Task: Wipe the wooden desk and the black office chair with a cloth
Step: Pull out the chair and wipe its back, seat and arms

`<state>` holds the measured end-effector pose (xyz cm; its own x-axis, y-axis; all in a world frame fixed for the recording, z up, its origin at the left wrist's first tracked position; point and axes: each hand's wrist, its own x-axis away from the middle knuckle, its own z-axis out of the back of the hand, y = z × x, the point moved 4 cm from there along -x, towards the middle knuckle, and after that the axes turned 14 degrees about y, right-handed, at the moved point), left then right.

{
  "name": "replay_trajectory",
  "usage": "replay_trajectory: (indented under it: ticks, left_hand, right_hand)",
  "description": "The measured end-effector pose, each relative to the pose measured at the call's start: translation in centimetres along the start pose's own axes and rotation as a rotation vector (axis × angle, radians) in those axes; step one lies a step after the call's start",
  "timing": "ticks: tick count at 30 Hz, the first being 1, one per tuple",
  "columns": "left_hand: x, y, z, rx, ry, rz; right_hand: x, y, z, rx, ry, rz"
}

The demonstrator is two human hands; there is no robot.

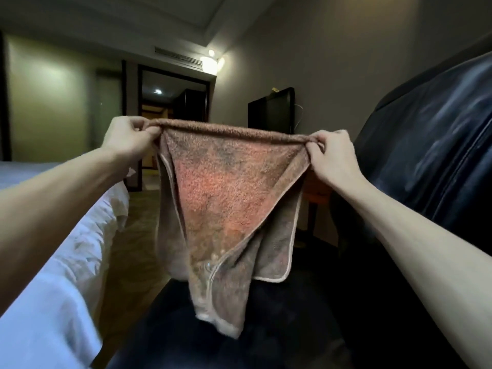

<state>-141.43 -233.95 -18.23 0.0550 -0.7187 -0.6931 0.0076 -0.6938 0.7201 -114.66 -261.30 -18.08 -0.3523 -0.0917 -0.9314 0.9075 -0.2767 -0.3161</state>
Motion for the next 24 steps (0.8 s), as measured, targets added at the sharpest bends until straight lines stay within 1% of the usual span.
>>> replay_trajectory:
  ticks: [3,5,7,9,11,13,14,17,19,20,21,22,24]
  left_hand:
    - [-0.8,1.3,-1.0,0.091,0.041,0.020]
    - [-0.4,1.4,-1.7,0.103,0.076,0.035]
    - [0.6,1.3,-2.2,0.086,0.135,0.011]
    - [1.4,1.1,-2.5,0.086,0.171,-0.026]
    - [2.0,0.9,-2.7,0.088,0.186,-0.011]
    - [2.5,0.7,-3.1,0.108,0.141,0.078]
    - [2.9,0.6,-3.4,0.140,0.083,0.149]
    - [4.7,1.0,-4.8,0.263,-0.145,0.412]
    - [5.8,1.3,-5.9,0.341,-0.284,0.556]
    - [6.3,1.3,-6.5,0.356,-0.340,0.599]
    - [6.7,1.1,-7.2,0.344,-0.367,0.616]
    - [7.0,0.7,-7.6,0.289,-0.373,0.592]
    - [7.6,-1.0,-8.1,0.093,-0.383,0.471]
  right_hand:
    - [-1.5,-0.8,0.2,-0.190,0.065,-0.241]
    - [-1.4,-1.1,0.0,-0.300,0.134,-0.385]
    - [-0.9,-1.0,-0.3,-0.359,0.205,-0.447]
    - [-0.2,-0.2,-0.6,-0.371,0.270,-0.466]
    - [0.4,1.0,-0.8,-0.378,0.281,-0.484]
    - [1.0,2.2,-1.2,-0.321,0.210,-0.498]
    - [1.3,2.9,-1.5,-0.288,0.162,-0.505]
    - [2.7,4.8,-2.3,-0.189,0.017,-0.560]
    - [4.1,5.2,-3.1,-0.036,-0.140,-0.552]
    - [4.9,5.2,-3.6,0.056,-0.222,-0.537]
    - [5.8,5.1,-4.0,0.157,-0.306,-0.505]
    - [6.7,4.8,-4.6,0.251,-0.392,-0.441]
    - [8.7,4.5,-5.8,0.412,-0.565,-0.304]
